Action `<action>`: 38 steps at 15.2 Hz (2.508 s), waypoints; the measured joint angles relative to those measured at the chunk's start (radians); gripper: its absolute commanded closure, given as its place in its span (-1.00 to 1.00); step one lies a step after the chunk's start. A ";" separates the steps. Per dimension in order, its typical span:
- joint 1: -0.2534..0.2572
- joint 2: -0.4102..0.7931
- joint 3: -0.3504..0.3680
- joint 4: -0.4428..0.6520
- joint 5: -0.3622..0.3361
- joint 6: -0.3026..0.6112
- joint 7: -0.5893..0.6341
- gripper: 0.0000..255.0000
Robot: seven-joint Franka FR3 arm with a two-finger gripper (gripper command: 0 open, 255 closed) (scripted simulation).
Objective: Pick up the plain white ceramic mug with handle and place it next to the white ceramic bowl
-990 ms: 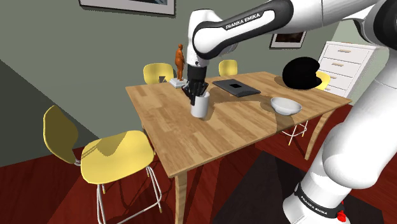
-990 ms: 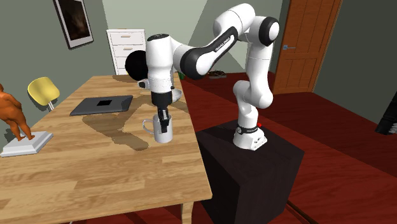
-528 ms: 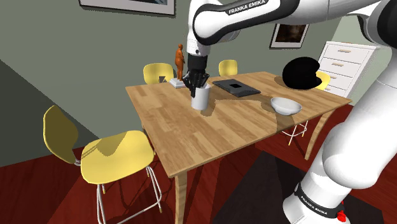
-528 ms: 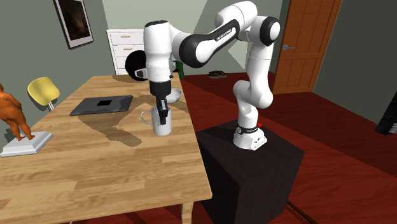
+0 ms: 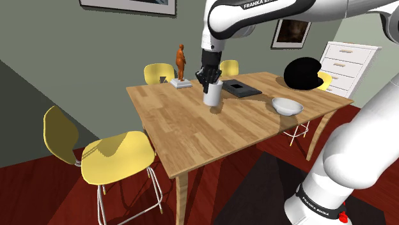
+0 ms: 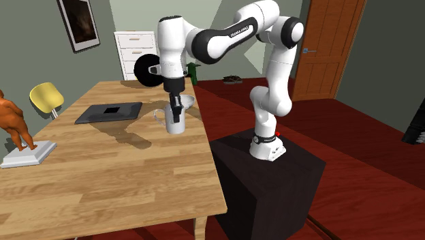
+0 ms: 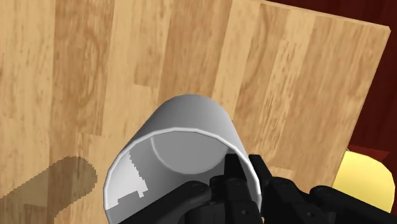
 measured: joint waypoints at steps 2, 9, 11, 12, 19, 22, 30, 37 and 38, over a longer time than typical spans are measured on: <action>-0.018 -0.036 -0.029 -0.036 -0.001 0.000 -0.047 1.00; -0.084 -0.142 -0.137 -0.140 -0.024 -0.002 -0.210 1.00; -0.101 -0.153 -0.165 -0.151 -0.033 -0.001 -0.251 1.00; -0.110 -0.166 -0.180 -0.166 -0.038 0.000 -0.272 1.00; -0.178 -0.195 -0.300 -0.181 -0.080 -0.010 -0.440 1.00; -0.207 -0.201 -0.352 -0.179 -0.099 -0.014 -0.512 1.00; -0.272 -0.147 -0.495 -0.112 -0.125 -0.019 -0.711 1.00; -0.317 -0.015 -0.636 0.016 -0.096 -0.014 -0.915 1.00; -0.323 -0.014 -0.645 0.016 -0.097 -0.012 -0.929 1.00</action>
